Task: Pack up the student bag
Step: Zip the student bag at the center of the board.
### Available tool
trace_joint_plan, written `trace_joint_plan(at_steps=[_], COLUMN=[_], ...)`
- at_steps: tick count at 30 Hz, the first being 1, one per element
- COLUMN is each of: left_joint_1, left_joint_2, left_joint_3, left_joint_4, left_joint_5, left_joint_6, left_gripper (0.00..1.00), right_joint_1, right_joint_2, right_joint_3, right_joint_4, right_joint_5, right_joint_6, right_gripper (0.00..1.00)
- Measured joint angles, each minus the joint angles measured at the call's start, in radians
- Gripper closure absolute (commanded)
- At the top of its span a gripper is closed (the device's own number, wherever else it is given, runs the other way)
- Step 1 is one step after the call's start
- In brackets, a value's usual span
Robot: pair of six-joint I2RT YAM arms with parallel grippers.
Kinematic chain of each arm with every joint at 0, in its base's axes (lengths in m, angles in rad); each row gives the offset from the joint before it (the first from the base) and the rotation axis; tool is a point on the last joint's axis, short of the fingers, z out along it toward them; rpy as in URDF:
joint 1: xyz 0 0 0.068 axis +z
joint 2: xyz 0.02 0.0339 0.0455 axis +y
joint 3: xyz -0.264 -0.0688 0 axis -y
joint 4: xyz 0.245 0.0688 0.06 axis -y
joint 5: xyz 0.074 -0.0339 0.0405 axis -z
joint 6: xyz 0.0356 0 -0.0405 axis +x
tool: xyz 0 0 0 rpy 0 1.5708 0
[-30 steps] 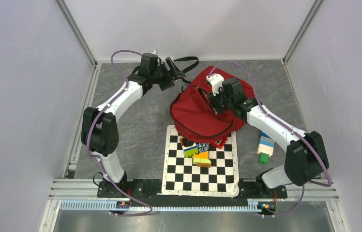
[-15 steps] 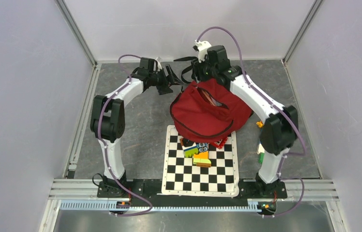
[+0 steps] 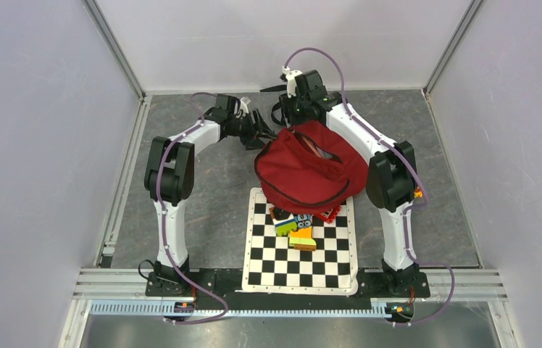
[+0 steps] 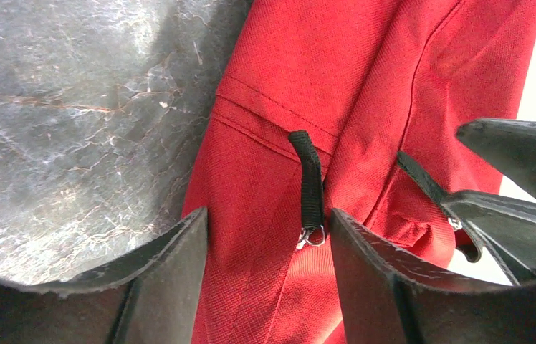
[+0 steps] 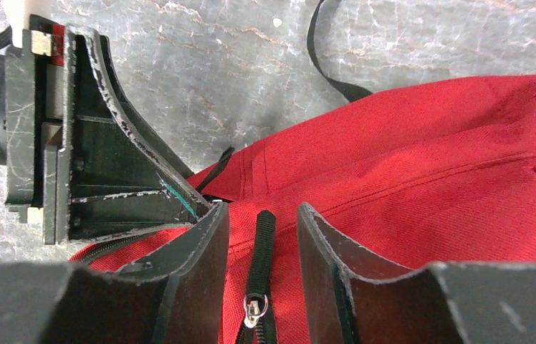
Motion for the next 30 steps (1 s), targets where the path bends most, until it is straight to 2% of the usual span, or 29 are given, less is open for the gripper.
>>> trace_joint_plan(at_steps=[7, 11, 14, 17, 20, 22, 30], left_joint_1=[-0.005, -0.014, -0.021, -0.024, -0.024, -0.026, -0.026], left_joint_2=[0.003, 0.004, 0.004, 0.004, 0.004, 0.004, 0.004], left_joint_3=[0.000, 0.000, 0.000, -0.003, -0.014, -0.024, -0.037], left_joint_4=[0.014, 0.019, 0.023, 0.027, 0.035, 0.039, 0.018], left_joint_5=[0.024, 0.025, 0.024, 0.023, 0.017, 0.006, -0.065], left_joint_6=[-0.001, -0.002, -0.003, -0.007, -0.017, -0.023, -0.033], left_gripper=[0.45, 0.55, 0.69, 0.84, 0.95, 0.98, 0.98], right_joint_1=[-0.002, -0.002, -0.003, -0.004, -0.004, -0.004, -0.004], right_joint_2=[0.037, 0.056, 0.060, 0.060, 0.060, 0.049, -0.121], right_joint_3=[0.000, 0.000, 0.000, 0.000, -0.004, -0.027, -0.232], right_joint_4=[-0.019, -0.023, -0.024, -0.022, -0.011, 0.021, 0.142], right_joint_5=[-0.036, -0.054, -0.060, -0.075, -0.079, -0.076, -0.056], right_joint_6=[0.031, 0.041, 0.047, 0.060, 0.071, 0.076, 0.076], right_gripper=[0.59, 0.68, 0.81, 0.98, 1.00, 1.00, 1.00])
